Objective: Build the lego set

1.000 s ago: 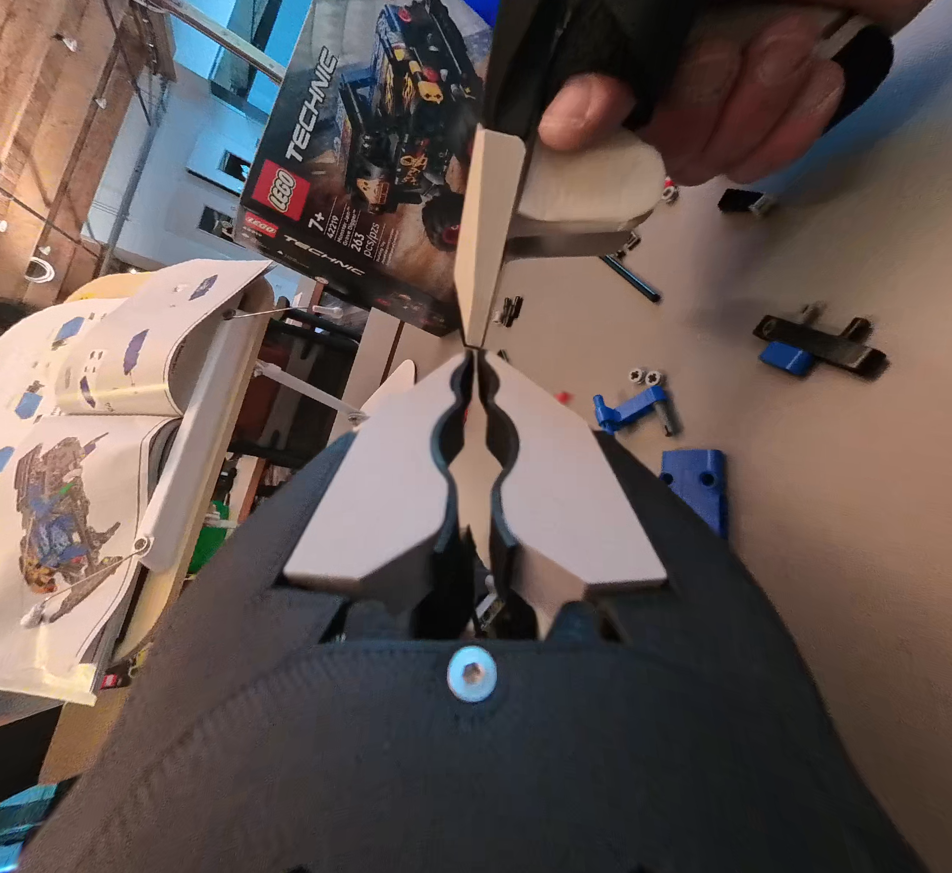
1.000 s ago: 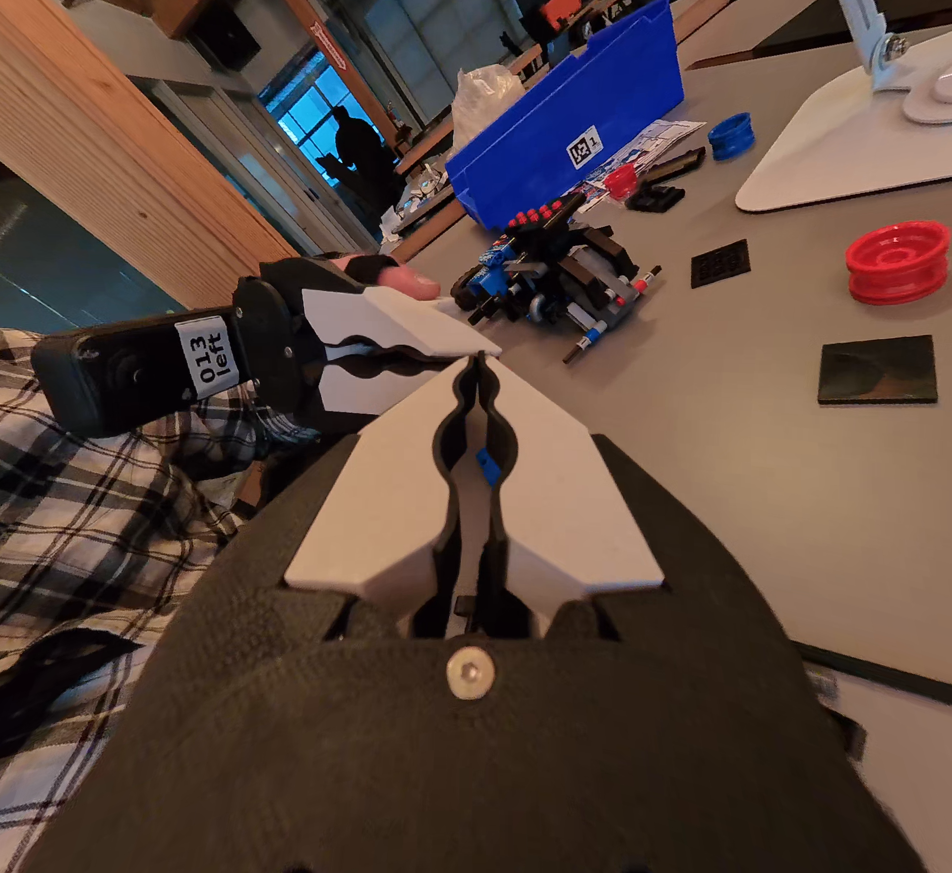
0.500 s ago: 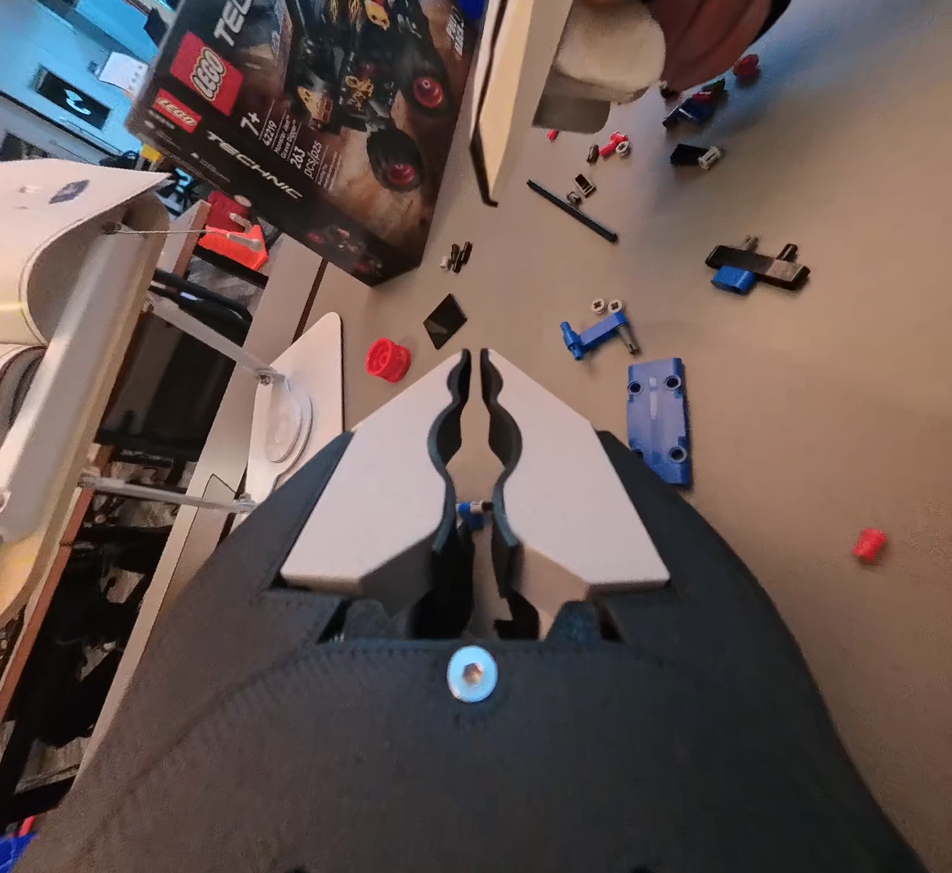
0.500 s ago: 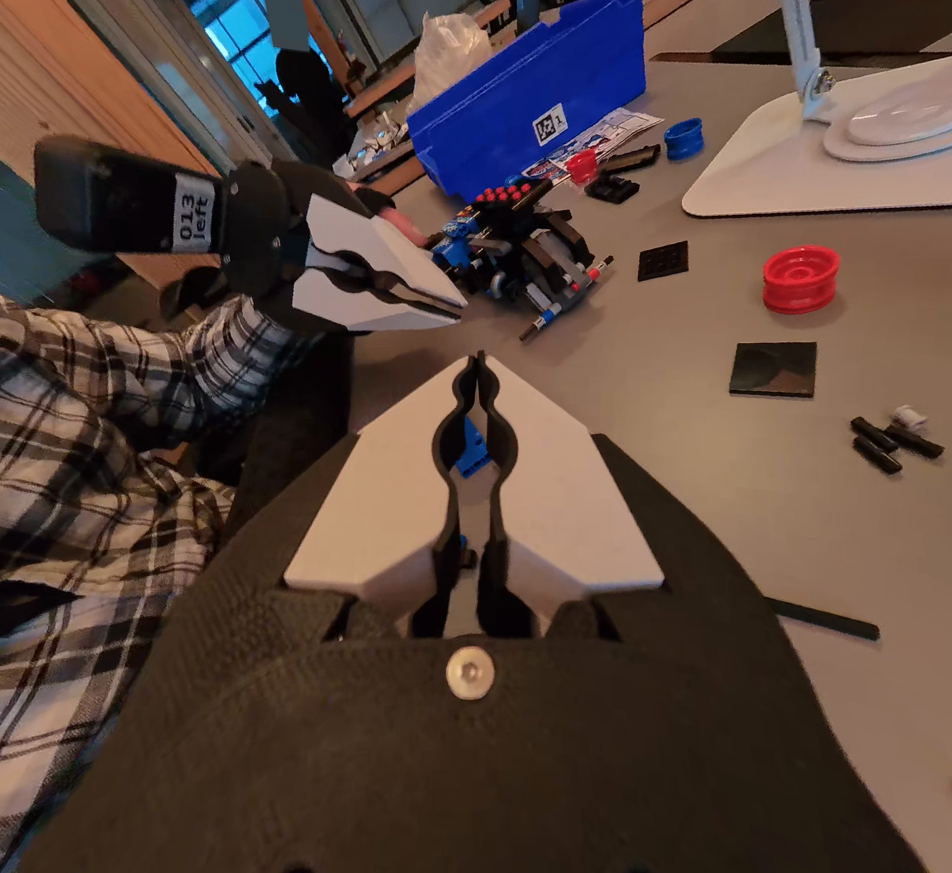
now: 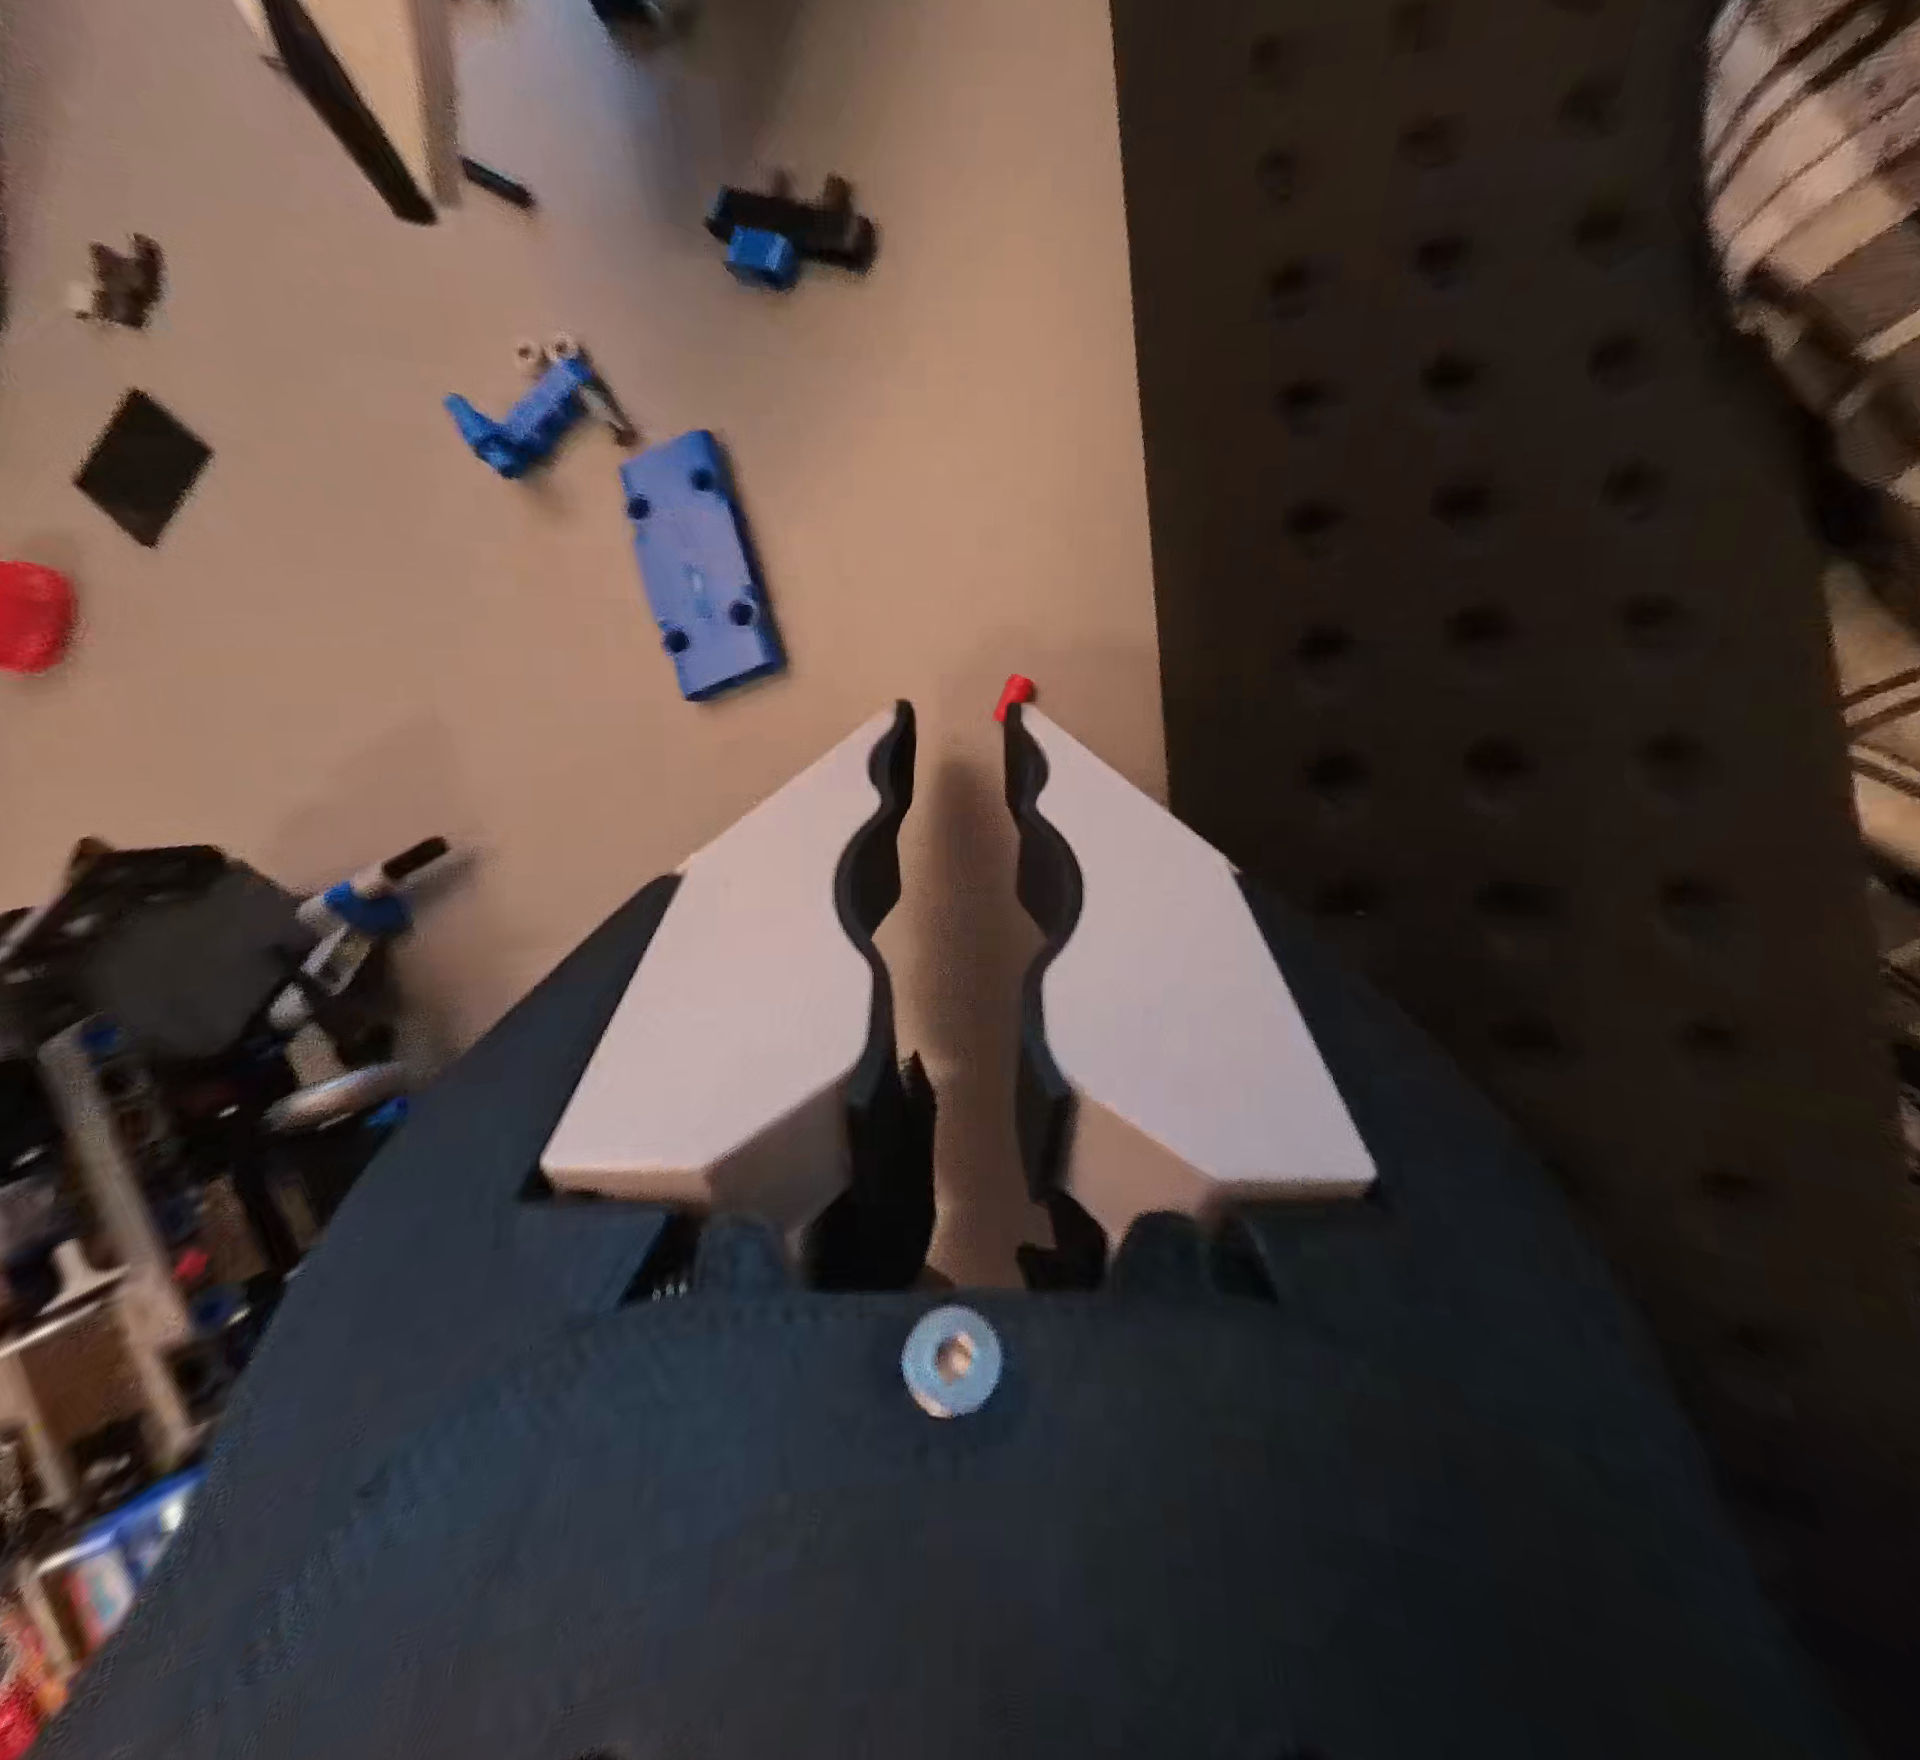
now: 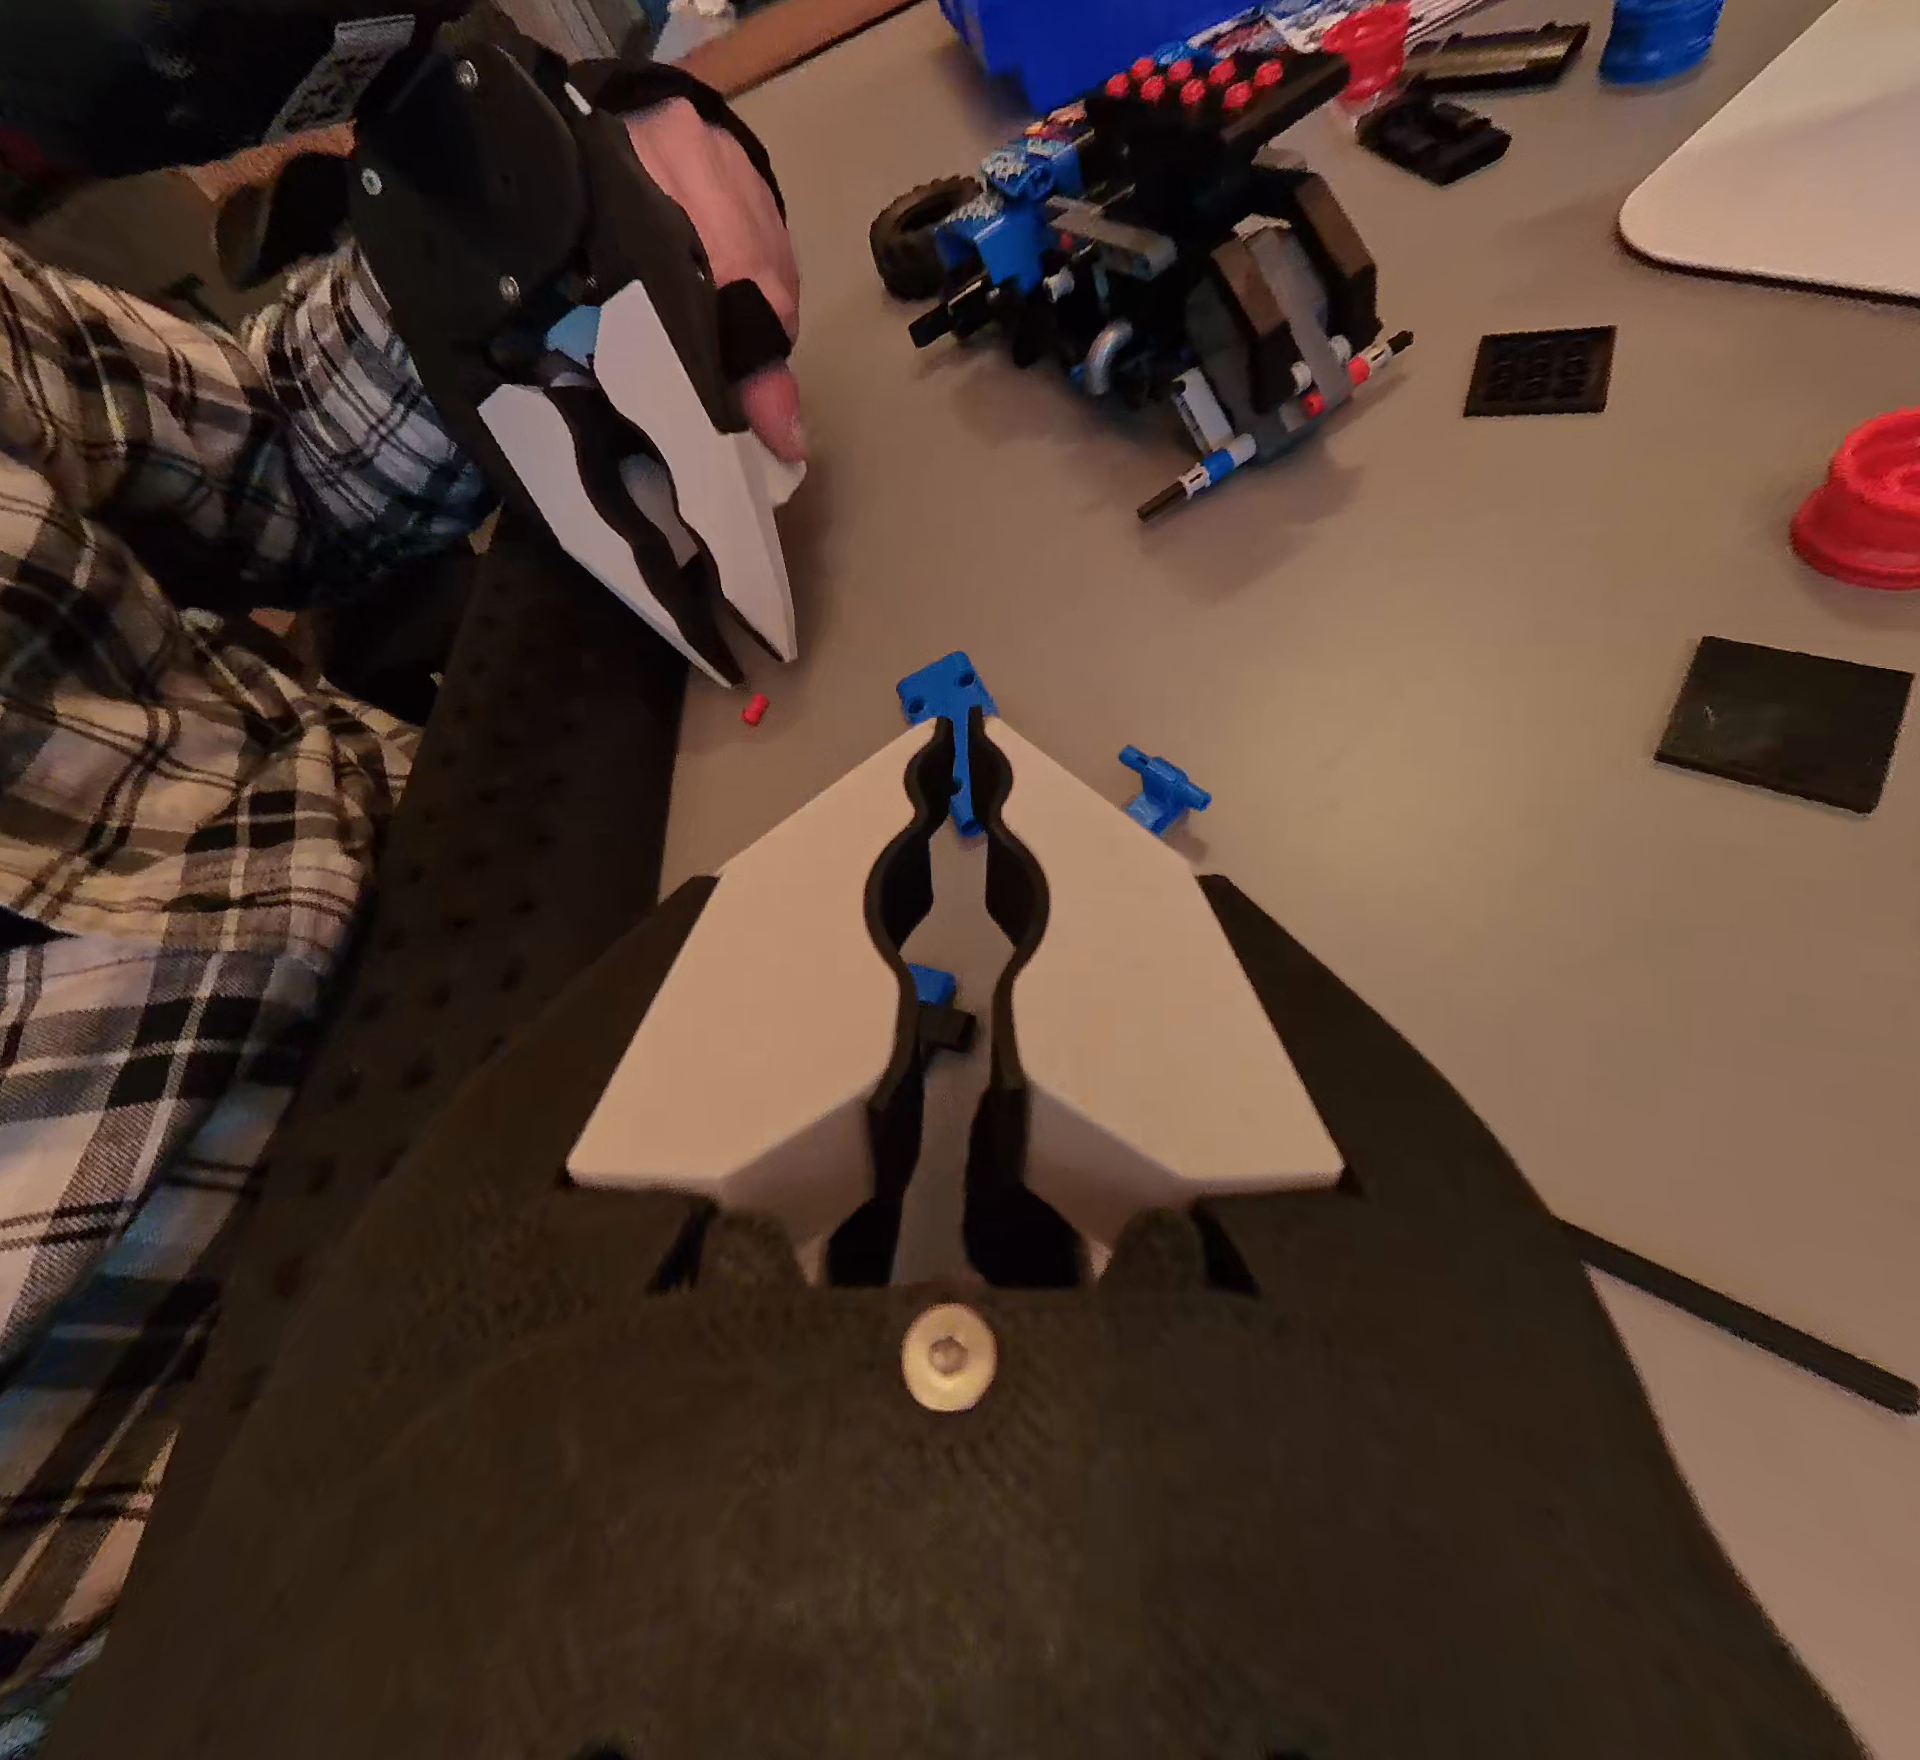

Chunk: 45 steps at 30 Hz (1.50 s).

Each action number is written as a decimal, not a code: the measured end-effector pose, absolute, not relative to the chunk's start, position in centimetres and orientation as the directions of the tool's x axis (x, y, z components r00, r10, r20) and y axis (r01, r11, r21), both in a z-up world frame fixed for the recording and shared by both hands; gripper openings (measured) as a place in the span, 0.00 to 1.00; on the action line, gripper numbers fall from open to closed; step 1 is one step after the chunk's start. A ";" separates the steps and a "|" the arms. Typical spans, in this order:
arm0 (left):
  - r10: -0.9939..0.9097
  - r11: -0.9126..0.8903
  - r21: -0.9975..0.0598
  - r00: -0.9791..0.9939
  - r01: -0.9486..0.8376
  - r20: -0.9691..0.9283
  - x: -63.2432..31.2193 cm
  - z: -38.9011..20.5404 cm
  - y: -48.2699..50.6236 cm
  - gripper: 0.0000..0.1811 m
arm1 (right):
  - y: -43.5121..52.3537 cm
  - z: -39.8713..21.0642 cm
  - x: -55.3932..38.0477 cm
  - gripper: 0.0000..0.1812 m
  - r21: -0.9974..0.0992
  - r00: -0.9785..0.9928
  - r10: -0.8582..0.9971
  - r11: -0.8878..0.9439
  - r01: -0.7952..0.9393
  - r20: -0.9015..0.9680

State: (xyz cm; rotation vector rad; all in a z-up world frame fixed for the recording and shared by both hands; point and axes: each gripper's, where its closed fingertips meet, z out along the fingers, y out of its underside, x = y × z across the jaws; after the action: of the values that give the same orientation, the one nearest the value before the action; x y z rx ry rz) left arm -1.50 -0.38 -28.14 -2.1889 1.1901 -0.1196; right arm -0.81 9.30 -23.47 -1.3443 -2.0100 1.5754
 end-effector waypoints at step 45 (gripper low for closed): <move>-0.555 -0.422 -0.728 0.788 -0.541 -0.264 -2.0 -26.4 6.4 0.20 | 8.0 -24.0 -0.5 0.01 -0.876 -0.586 0.791 0.145 0.460 -0.176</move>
State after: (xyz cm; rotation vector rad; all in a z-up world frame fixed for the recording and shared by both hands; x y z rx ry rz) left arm -2.01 6.44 -26.39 -2.1055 0.8118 -0.0211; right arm -0.53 8.04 -23.96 -1.2060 -2.1018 1.4178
